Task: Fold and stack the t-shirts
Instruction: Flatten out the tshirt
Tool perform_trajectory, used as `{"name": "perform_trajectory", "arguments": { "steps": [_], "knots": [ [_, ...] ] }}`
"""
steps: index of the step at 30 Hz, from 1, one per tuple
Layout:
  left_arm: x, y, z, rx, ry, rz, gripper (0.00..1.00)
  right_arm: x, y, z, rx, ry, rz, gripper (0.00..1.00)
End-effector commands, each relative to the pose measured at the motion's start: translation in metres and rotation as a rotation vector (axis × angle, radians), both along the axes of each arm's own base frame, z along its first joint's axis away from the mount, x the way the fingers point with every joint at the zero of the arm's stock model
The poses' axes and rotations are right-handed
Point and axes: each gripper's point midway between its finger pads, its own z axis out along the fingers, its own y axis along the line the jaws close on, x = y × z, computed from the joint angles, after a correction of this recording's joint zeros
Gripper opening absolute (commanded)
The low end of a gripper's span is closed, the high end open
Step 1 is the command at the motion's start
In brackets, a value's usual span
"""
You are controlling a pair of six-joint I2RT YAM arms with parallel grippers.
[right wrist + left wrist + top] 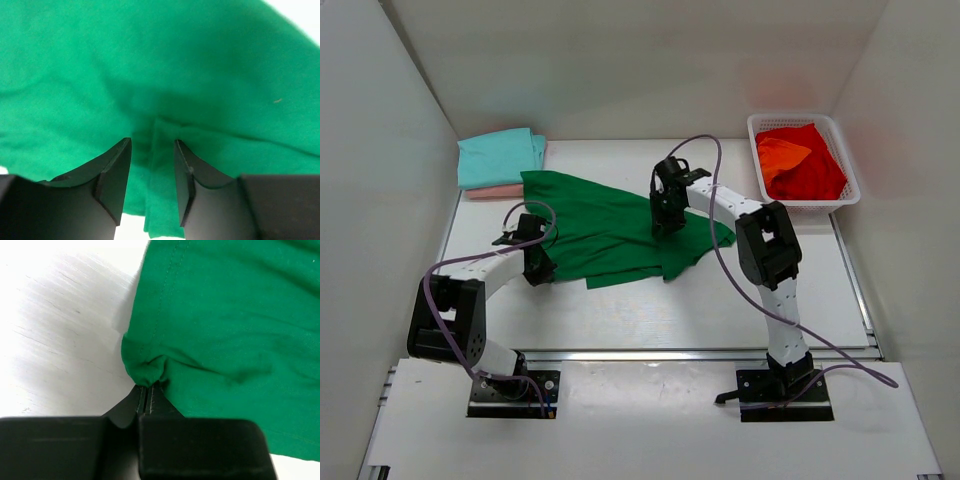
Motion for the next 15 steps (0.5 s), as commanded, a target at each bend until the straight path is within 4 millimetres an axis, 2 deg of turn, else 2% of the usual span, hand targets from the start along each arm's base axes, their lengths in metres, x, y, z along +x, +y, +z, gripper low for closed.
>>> {"name": "perform_trajectory", "arguments": {
  "steps": [1, 6, 9, 10, 11, 14, 15],
  "knots": [
    [-0.019, -0.008, -0.012, -0.036, 0.061, -0.019, 0.00, 0.008, -0.019, -0.003, -0.137, -0.002, -0.063, 0.35],
    [-0.017, -0.010, -0.010, -0.041, 0.051, -0.027, 0.00, 0.003, -0.044, -0.014, -0.276, 0.024, -0.100, 0.35],
    [-0.020, -0.008, -0.012, -0.043, 0.056, -0.023, 0.00, 0.001, -0.045, -0.020, -0.296, 0.042, -0.079, 0.36],
    [-0.020, -0.011, -0.011, -0.043, 0.055, -0.032, 0.00, 0.000, -0.044, -0.022, -0.297, 0.047, -0.078, 0.30],
    [-0.021, -0.010, -0.011, -0.042, 0.056, -0.031, 0.00, -0.002, -0.043, -0.022, -0.299, 0.048, -0.071, 0.19],
    [-0.023, -0.010, -0.011, -0.046, 0.055, -0.029, 0.00, -0.005, -0.042, -0.021, -0.319, 0.044, -0.068, 0.03],
    [-0.024, -0.012, -0.012, -0.055, 0.060, -0.034, 0.00, 0.001, -0.043, -0.015, -0.310, 0.027, -0.075, 0.00]
  ]
}}
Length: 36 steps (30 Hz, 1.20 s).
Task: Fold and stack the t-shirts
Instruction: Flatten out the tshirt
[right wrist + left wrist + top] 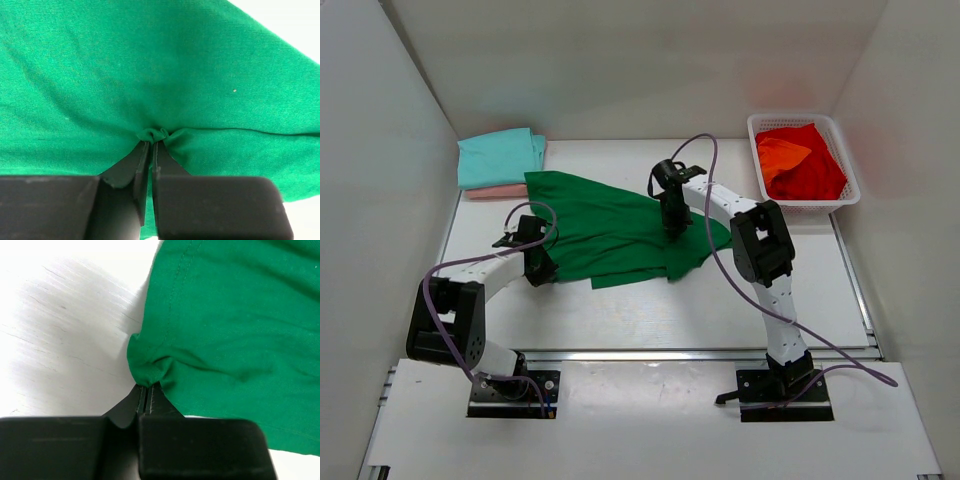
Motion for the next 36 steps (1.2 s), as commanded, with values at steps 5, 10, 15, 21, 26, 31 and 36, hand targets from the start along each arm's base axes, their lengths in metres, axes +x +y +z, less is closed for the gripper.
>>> {"name": "perform_trajectory", "arguments": {
  "steps": [5, 10, 15, 21, 26, 31, 36],
  "knots": [
    [-0.018, -0.005, -0.005, -0.027, 0.051, -0.007, 0.00, 0.015, 0.001, 0.041, 0.033, -0.069, -0.011, 0.01],
    [0.025, -0.012, 0.045, -0.022, -0.095, -0.044, 0.00, 0.027, 0.003, 0.109, 0.232, -0.153, 0.038, 0.00],
    [0.100, -0.017, 0.155, -0.091, -0.368, -0.002, 0.00, 0.025, -0.030, 0.203, 0.433, -0.318, 0.027, 0.00],
    [0.145, -0.010, 0.267, -0.175, -0.614, 0.040, 0.00, 0.021, -0.091, 0.312, 0.598, -0.550, -0.008, 0.00],
    [0.151, 0.009, 0.345, -0.183, -0.766, 0.065, 0.00, 0.001, -0.126, 0.390, 0.685, -0.732, -0.017, 0.00],
    [0.136, 0.014, 0.428, -0.207, -0.947, 0.046, 0.00, -0.030, -0.147, 0.461, 0.693, -0.922, -0.033, 0.00],
    [0.092, 0.005, 0.502, -0.220, -1.111, -0.025, 0.00, -0.072, -0.159, 0.537, 0.598, -1.177, -0.022, 0.00]
  ]
}}
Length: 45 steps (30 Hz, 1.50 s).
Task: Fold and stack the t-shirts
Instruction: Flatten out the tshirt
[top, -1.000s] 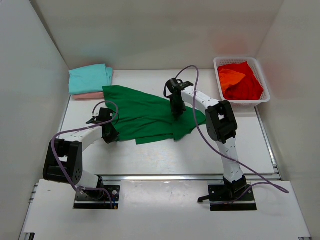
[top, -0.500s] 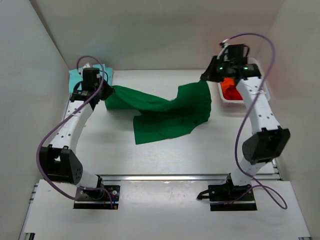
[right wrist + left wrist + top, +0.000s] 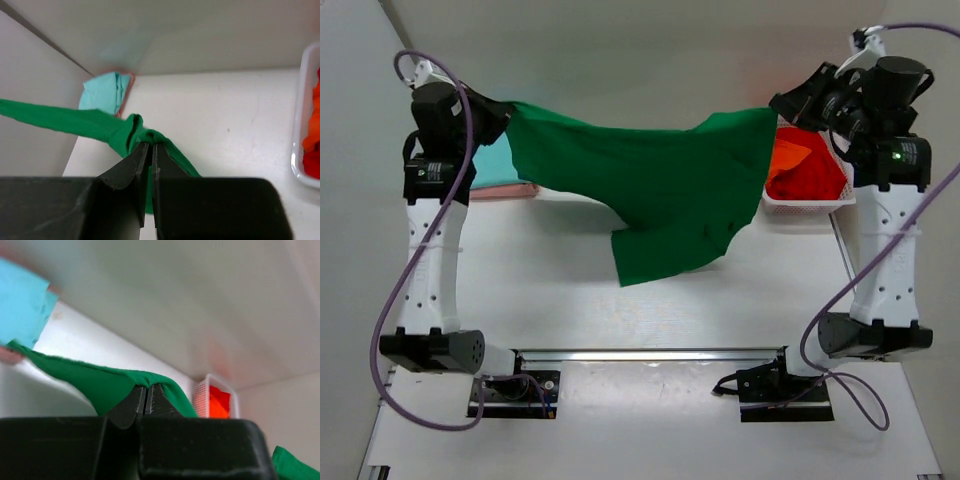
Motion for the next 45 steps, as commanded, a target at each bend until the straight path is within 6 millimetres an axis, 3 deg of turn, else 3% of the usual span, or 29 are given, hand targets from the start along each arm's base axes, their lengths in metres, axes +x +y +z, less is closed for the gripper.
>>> {"name": "perform_trajectory", "arguments": {
  "steps": [1, 4, 8, 9, 11, 13, 14, 15, 18, 20, 23, 26, 28, 29, 31, 34, 37, 38, 41, 42, 43, 44, 45],
  "knots": [
    [-0.069, -0.010, 0.085, 0.014, -0.211, -0.057, 0.00, -0.065, -0.011, 0.102, -0.019, -0.319, -0.070, 0.00],
    [-0.102, -0.012, 0.113, 0.030, -0.292, -0.071, 0.00, -0.112, -0.029, 0.131, -0.013, -0.442, -0.140, 0.00],
    [-0.140, -0.021, 0.131, 0.063, -0.353, -0.115, 0.00, -0.167, -0.032, 0.159, -0.066, -0.593, -0.195, 0.00],
    [-0.157, -0.022, 0.142, 0.045, -0.397, -0.120, 0.00, -0.179, -0.031, 0.163, -0.073, -0.615, -0.195, 0.00],
    [-0.191, -0.023, 0.144, 0.052, -0.449, -0.133, 0.00, -0.199, -0.031, 0.170, -0.085, -0.659, -0.217, 0.00],
    [-0.208, -0.019, 0.136, 0.057, -0.463, -0.115, 0.00, -0.213, -0.026, 0.174, -0.092, -0.690, -0.208, 0.00],
    [-0.208, -0.020, 0.124, 0.053, -0.443, -0.114, 0.00, -0.222, -0.024, 0.177, -0.089, -0.709, -0.206, 0.00],
    [-0.228, -0.019, 0.127, 0.042, -0.489, -0.122, 0.00, -0.225, -0.025, 0.179, -0.099, -0.723, -0.218, 0.00],
    [-0.234, -0.018, 0.094, 0.001, -0.460, -0.106, 0.00, -0.248, -0.027, 0.190, -0.105, -0.782, -0.261, 0.00],
    [-0.246, -0.015, 0.089, 0.000, -0.464, -0.103, 0.00, -0.252, -0.025, 0.193, -0.100, -0.796, -0.260, 0.00],
    [-0.249, -0.011, 0.085, 0.002, -0.464, -0.090, 0.00, -0.246, -0.021, 0.188, -0.094, -0.779, -0.228, 0.00],
    [-0.239, -0.013, 0.073, 0.009, -0.430, -0.084, 0.00, -0.212, -0.019, 0.162, -0.053, -0.684, -0.157, 0.00],
    [-0.230, -0.016, 0.061, 0.004, -0.407, -0.086, 0.00, -0.173, -0.022, 0.122, -0.012, -0.558, -0.110, 0.00],
    [-0.221, -0.019, 0.046, 0.004, -0.380, -0.091, 0.00, -0.157, -0.021, 0.102, 0.008, -0.512, -0.079, 0.00],
    [-0.204, -0.021, 0.019, -0.004, -0.332, -0.075, 0.00, -0.144, -0.019, 0.084, 0.032, -0.480, -0.048, 0.00],
    [-0.167, -0.024, -0.044, -0.024, -0.242, -0.064, 0.00, -0.094, -0.016, 0.004, 0.036, -0.327, -0.047, 0.00],
    [-0.137, -0.021, -0.100, -0.051, -0.167, -0.041, 0.00, -0.056, 0.013, -0.060, -0.001, -0.198, -0.014, 0.00],
    [-0.130, -0.022, -0.114, -0.064, -0.137, -0.035, 0.00, -0.049, 0.021, -0.068, 0.003, -0.193, 0.025, 0.00],
    [-0.103, -0.011, -0.171, -0.057, -0.077, 0.033, 0.00, -0.007, 0.030, -0.149, 0.018, -0.044, 0.063, 0.00],
    [-0.095, -0.010, -0.184, -0.062, -0.050, 0.040, 0.00, 0.000, 0.034, -0.153, 0.013, -0.048, 0.074, 0.00],
    [-0.089, -0.007, -0.194, -0.060, -0.050, 0.052, 0.00, 0.015, 0.037, -0.176, 0.005, -0.001, 0.091, 0.00],
    [-0.079, -0.005, -0.209, -0.058, -0.015, 0.059, 0.00, 0.025, 0.036, -0.181, 0.005, 0.004, 0.093, 0.00],
    [-0.073, -0.003, -0.215, -0.056, -0.014, 0.068, 0.00, 0.039, 0.044, -0.203, -0.001, 0.056, 0.112, 0.00]
  ]
}}
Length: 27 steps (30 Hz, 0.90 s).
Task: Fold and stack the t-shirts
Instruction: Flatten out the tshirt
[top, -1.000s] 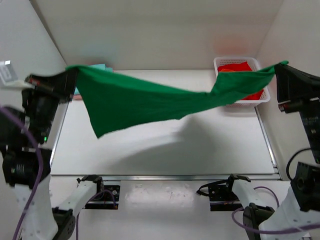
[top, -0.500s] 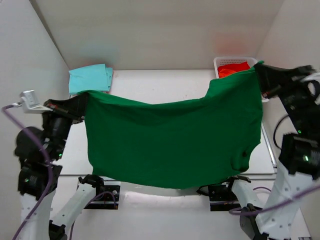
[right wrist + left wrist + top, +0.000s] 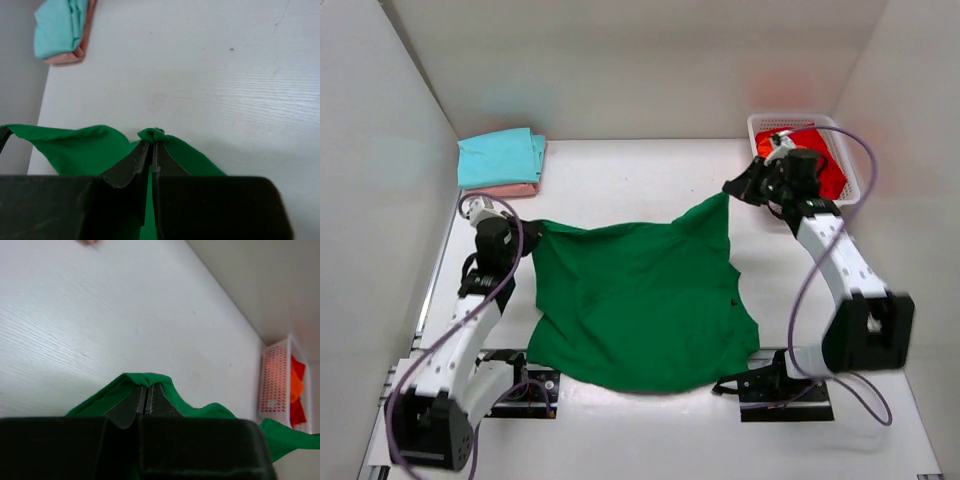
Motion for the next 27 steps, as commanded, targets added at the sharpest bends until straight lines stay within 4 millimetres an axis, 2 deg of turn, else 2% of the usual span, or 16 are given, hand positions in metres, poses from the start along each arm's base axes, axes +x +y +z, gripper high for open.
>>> {"name": "perform_trajectory", "arguments": {
  "steps": [1, 2, 5, 6, 9, 10, 11, 13, 14, 15, 16, 17, 18, 19, 21, 27],
  "knots": [
    [0.038, 0.011, 0.017, -0.023, -0.132, 0.049, 0.00, 0.058, 0.008, 0.001, -0.025, -0.117, 0.044, 0.00],
    [0.047, 0.013, -0.003, -0.007, -0.076, 0.060, 0.00, 0.073, 0.008, 0.014, -0.030, -0.148, 0.041, 0.00],
    [0.080, 0.025, -0.025, 0.019, -0.019, 0.094, 0.00, 0.124, 0.016, -0.021, -0.038, -0.076, 0.055, 0.00],
    [0.106, 0.034, -0.024, 0.032, -0.015, 0.118, 0.00, 0.176, 0.015, -0.036, -0.035, -0.048, 0.050, 0.00],
    [0.141, 0.060, -0.037, 0.049, 0.010, 0.174, 0.00, 0.245, 0.019, -0.054, -0.009, -0.029, 0.072, 0.04],
    [0.148, 0.064, -0.051, 0.047, 0.024, 0.176, 0.00, 0.260, 0.017, -0.005, -0.007, -0.115, 0.067, 0.16],
    [0.160, 0.072, -0.054, 0.051, 0.026, 0.193, 0.00, 0.279, 0.010, -0.053, -0.021, -0.041, 0.040, 0.16],
    [0.179, 0.083, -0.054, 0.047, 0.016, 0.203, 0.00, 0.304, 0.003, -0.046, 0.003, -0.116, 0.010, 0.12],
    [0.195, 0.084, -0.054, 0.046, 0.012, 0.185, 0.02, 0.311, -0.004, -0.043, 0.038, -0.137, -0.003, 0.22],
    [0.209, 0.083, -0.040, 0.036, -0.014, 0.145, 0.05, 0.309, -0.010, -0.056, 0.063, -0.089, -0.020, 0.38],
    [0.219, 0.082, -0.054, 0.031, 0.018, 0.124, 0.12, 0.310, -0.010, -0.051, 0.062, -0.119, -0.023, 0.53],
    [0.229, 0.079, -0.057, 0.015, 0.036, 0.088, 0.27, 0.305, -0.015, -0.057, 0.036, -0.103, -0.042, 0.57],
    [0.236, 0.074, -0.047, -0.001, 0.018, 0.059, 0.27, 0.294, -0.011, -0.053, -0.005, -0.111, -0.028, 0.61],
    [0.238, 0.074, -0.053, -0.014, 0.025, 0.059, 0.30, 0.287, -0.010, -0.073, -0.036, -0.076, -0.031, 0.62],
    [0.235, 0.069, -0.048, -0.013, 0.001, 0.055, 0.53, 0.266, 0.008, -0.039, -0.108, -0.155, 0.006, 0.63],
    [0.214, 0.056, -0.033, -0.011, 0.002, 0.025, 0.55, 0.228, 0.023, -0.004, -0.259, -0.172, 0.003, 0.64]
  ]
}}
